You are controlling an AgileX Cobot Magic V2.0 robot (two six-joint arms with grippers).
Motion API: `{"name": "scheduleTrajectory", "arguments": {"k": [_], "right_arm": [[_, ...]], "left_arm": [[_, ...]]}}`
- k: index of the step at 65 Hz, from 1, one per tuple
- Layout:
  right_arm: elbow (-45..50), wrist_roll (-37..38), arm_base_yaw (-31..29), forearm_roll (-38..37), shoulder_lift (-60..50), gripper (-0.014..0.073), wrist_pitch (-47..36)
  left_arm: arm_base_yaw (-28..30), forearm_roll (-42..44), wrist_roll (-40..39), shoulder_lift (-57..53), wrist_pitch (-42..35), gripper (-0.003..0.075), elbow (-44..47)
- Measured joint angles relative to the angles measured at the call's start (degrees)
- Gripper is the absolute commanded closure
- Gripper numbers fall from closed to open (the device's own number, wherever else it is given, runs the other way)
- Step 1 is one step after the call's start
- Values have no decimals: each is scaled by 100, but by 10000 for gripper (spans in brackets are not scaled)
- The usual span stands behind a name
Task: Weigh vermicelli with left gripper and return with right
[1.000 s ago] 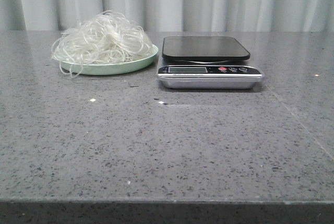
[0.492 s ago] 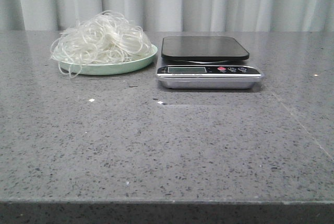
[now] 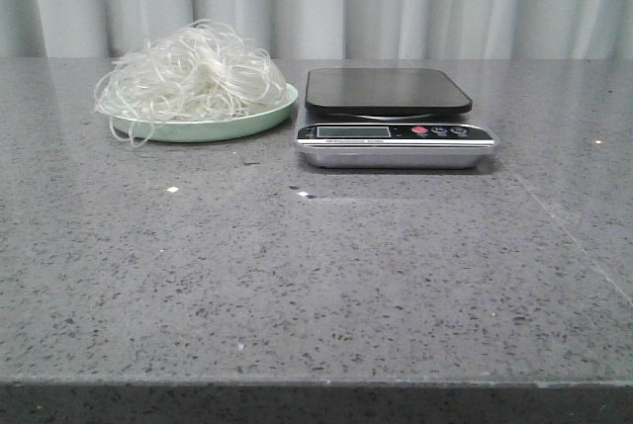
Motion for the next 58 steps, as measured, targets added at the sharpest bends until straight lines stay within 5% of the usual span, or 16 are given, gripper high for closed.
{"name": "scheduleTrajectory", "arguments": {"k": [40,58], "right_arm": [[0,0,-26,0,-25,437,0],[474,0,-1512,-278,-291,437,-246]], "left_arm": [[0,8,0,0,0,594,0],[0,8,-4,0,0,594,0]]}}
